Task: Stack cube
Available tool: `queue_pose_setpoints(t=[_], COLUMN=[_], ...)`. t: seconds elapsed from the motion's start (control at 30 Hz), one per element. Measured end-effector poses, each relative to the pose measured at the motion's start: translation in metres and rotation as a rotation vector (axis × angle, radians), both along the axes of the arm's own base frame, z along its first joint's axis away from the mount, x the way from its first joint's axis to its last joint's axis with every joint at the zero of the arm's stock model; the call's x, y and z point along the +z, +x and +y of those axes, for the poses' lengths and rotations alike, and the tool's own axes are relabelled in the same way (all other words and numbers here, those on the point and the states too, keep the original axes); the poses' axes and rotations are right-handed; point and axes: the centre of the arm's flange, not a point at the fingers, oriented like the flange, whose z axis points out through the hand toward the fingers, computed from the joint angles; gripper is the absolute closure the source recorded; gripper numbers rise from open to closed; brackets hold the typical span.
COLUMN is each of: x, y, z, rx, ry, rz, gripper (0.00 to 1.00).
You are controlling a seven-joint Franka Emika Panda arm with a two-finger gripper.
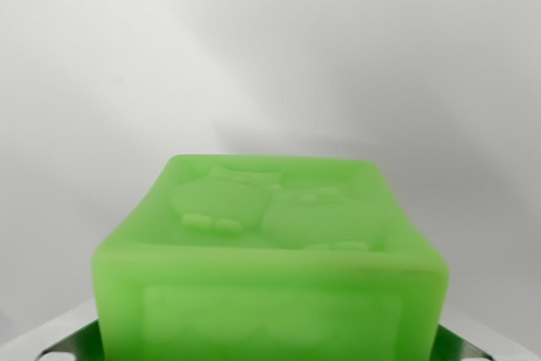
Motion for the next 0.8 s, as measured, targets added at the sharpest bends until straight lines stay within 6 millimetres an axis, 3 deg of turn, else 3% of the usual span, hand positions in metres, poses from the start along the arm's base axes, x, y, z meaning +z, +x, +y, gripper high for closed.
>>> queue_pose_setpoints(t=[0.8], x=[0.066], y=[0.001], z=[0.001], rx=[0.001], ry=[-0.004], rz=[-0.005], gripper=[1.00])
